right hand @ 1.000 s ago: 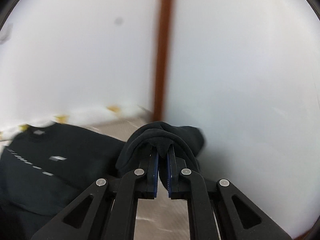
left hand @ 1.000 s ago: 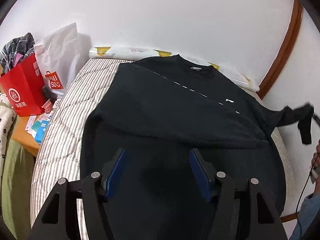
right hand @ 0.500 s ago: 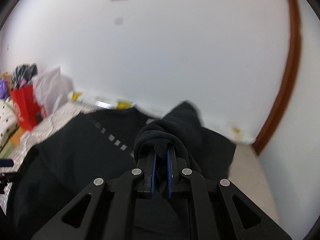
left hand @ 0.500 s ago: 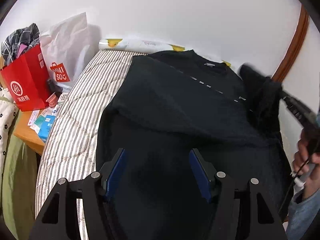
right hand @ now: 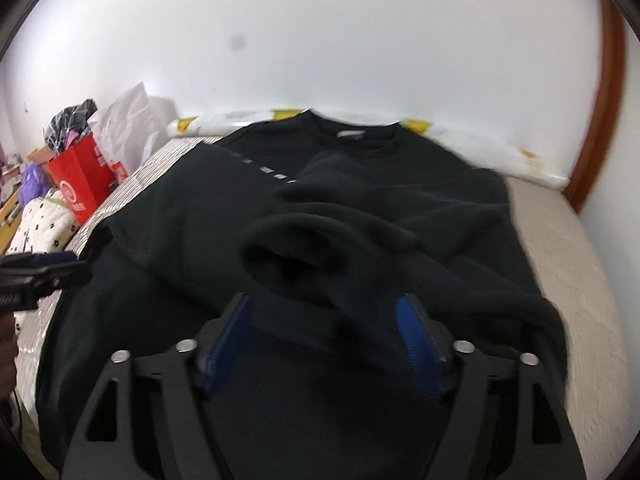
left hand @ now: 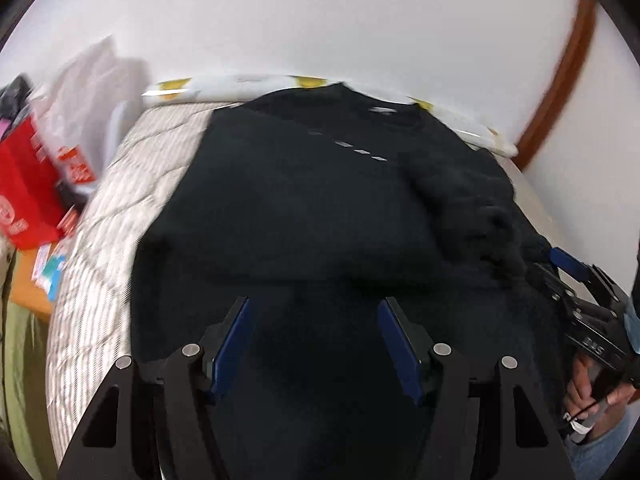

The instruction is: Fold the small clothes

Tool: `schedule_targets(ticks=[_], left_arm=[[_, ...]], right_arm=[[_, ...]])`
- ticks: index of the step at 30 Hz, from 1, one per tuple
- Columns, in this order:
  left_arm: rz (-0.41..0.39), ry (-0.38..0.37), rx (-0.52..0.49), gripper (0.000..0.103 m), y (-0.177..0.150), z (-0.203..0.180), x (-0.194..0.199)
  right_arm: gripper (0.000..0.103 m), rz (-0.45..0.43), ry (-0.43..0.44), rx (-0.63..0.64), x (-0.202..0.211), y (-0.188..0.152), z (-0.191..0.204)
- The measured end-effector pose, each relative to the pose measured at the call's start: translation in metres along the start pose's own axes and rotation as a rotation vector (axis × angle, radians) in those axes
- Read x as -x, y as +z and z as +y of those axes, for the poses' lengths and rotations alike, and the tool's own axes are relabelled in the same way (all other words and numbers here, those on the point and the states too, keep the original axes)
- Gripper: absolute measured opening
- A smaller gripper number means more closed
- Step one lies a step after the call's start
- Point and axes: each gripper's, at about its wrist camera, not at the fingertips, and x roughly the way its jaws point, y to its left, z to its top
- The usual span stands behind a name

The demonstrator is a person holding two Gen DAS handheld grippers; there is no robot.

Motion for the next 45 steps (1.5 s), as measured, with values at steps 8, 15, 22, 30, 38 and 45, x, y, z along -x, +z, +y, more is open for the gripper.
schedule_targets(ticks=[8,15,22,30,38,45], left_arm=[[-0.006,-0.079,-0.196,0.062,0.023,-0.098,-0.024],[0.027,-0.199,-0.246,0.062,0.026,-0.162,-0.052],[0.058,-0.204,-0.187,0.06,0.036,-0.186,-0.087],[0.028,-0.224,-0.08,0.011,0.055,-0.169,-0.089],[-0.113,-0.25,0.138,0.015,0.07,-0.074,-0.033],[-0.027,-0.201,0.319,0.036,0.043,0.012,-0.035]], right_arm=[[0.075,-0.016,-0.094,-0.181,0.054,-0.024,-0.086],[0.052,0.007,-0.223,-0.221,0.066,-0.046,-0.129],[0.052,0.011,-0.246,-0.275,0.08,-0.066,-0.153],[0.051,-0.007,-0.241,-0.3,0.09,-0.076,-0.16],[0.051,-0.031,-0.213,-0.247,0.082,-0.05,-0.132],[0.051,-0.039,-0.167,-0.15,0.07,-0.025,-0.087]])
